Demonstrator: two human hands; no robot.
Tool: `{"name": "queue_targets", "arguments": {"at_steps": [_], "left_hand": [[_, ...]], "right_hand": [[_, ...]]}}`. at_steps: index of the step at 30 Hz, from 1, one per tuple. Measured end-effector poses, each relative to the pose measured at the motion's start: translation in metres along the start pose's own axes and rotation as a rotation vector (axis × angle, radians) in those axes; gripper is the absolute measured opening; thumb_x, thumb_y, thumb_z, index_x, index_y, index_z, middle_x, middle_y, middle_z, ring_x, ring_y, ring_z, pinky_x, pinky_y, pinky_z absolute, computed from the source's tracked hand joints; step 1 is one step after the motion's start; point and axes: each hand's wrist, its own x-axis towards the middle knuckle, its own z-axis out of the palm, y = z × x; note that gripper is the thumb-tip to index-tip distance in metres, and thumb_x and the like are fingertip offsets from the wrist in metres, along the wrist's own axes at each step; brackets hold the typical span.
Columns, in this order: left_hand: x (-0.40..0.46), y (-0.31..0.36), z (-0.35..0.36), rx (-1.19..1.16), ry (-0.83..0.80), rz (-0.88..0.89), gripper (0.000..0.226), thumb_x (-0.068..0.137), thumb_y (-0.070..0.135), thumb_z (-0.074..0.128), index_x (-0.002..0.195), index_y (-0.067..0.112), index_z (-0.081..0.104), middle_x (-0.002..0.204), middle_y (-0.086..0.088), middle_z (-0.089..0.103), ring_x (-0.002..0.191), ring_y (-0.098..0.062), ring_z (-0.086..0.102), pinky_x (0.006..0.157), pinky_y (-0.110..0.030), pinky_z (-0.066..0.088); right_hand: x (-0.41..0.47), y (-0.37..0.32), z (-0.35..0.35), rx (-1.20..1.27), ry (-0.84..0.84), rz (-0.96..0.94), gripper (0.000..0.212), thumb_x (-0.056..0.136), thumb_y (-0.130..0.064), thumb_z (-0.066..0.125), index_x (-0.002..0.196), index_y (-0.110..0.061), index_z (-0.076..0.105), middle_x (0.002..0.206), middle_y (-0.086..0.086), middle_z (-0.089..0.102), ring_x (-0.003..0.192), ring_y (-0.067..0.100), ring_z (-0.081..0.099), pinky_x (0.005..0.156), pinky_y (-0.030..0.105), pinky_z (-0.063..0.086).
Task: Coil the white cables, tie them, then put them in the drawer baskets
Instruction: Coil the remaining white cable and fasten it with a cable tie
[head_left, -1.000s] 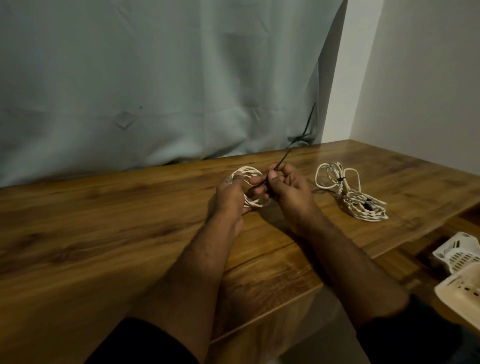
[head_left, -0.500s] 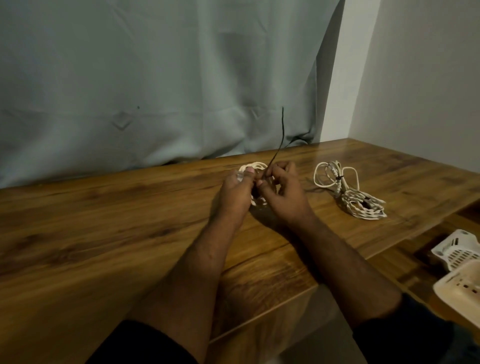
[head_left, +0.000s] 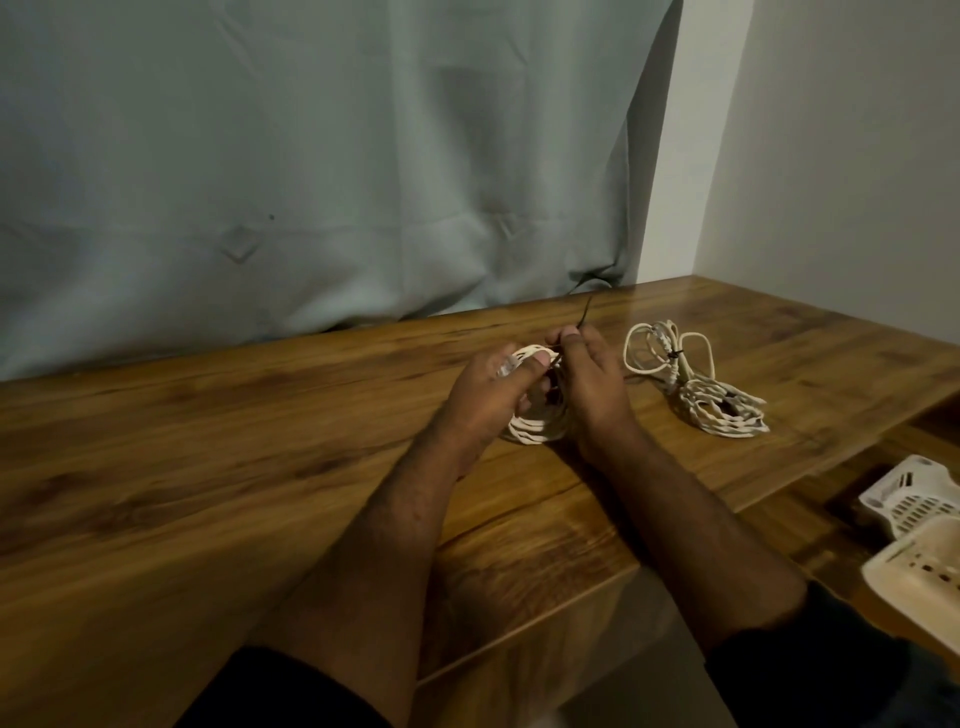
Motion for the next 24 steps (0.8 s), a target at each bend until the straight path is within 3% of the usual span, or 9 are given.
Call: {"name": "queue_targets", "arguments": {"at_steps": [2,5,9,12,16,20,24], "left_hand": [[-0.002,0.001,0.0,0.098,0.061,0.069,0.013,0.096,0.04,0.067,0.1,0.028,0.071,0.098,0.0,0.076,0.098,-0.022,0.073,0.097,-0.049,0.057],[0.002,-0.005,-0.004,0.528,0.095,0.319,0.039,0.094,0.049,0.058,0.108,0.014,0.069,0.109,-0.004,0.064,0.107,-0.026,0.061,0.093,-0.049,0.052],[0.004,-0.004,-0.007,0.869,0.147,0.53,0.032,0.096,0.042,0.063,0.109,0.012,0.065,0.119,-0.007,0.052,0.113,-0.024,0.044,0.089,-0.046,0.048],[-0.002,0.0,-0.01,0.878,0.145,0.55,0.031,0.094,0.039,0.067,0.119,0.02,0.067,0.128,-0.005,0.049,0.122,-0.024,0.041,0.094,-0.046,0.048],[-0.004,0.002,-0.014,0.837,0.097,0.515,0.033,0.094,0.035,0.071,0.126,0.03,0.067,0.134,0.0,0.045,0.129,-0.022,0.032,0.102,-0.042,0.041],[-0.006,0.005,-0.011,0.842,0.066,0.501,0.034,0.093,0.033,0.071,0.127,0.029,0.066,0.135,0.001,0.041,0.128,-0.018,0.029,0.104,-0.039,0.038],[-0.006,0.004,-0.01,0.961,0.1,0.573,0.036,0.095,0.033,0.07,0.13,0.028,0.063,0.131,0.001,0.04,0.122,-0.018,0.032,0.098,-0.044,0.046]], "right_hand": [[0.001,0.002,0.0,-0.026,0.003,-0.05,0.023,0.108,-0.019,0.047,0.091,-0.013,0.062,0.077,0.009,0.064,0.063,0.015,0.06,0.058,0.029,0.05],[0.002,-0.001,0.0,0.04,-0.008,0.003,0.026,0.108,-0.017,0.047,0.086,-0.014,0.061,0.061,0.004,0.059,0.046,0.011,0.05,0.044,0.023,0.041],[-0.002,-0.006,0.001,0.217,-0.116,0.183,0.021,0.104,-0.016,0.049,0.089,-0.01,0.064,0.053,0.005,0.054,0.043,0.015,0.045,0.049,0.025,0.038],[-0.005,-0.007,-0.001,0.255,-0.223,0.282,0.021,0.103,-0.023,0.05,0.092,-0.013,0.064,0.058,0.004,0.05,0.047,0.013,0.044,0.049,0.024,0.04],[-0.011,-0.014,-0.004,0.289,-0.362,0.285,0.026,0.106,-0.025,0.047,0.117,-0.009,0.065,0.068,0.003,0.056,0.052,0.008,0.05,0.049,0.022,0.044],[-0.015,-0.02,-0.01,0.287,-0.454,0.31,0.023,0.107,-0.025,0.045,0.114,-0.017,0.065,0.074,-0.001,0.067,0.057,0.006,0.062,0.051,0.023,0.048],[-0.011,-0.016,-0.012,0.314,-0.476,0.318,0.036,0.106,-0.028,0.048,0.129,-0.003,0.057,0.088,0.009,0.069,0.073,0.017,0.068,0.065,0.033,0.051]]}}
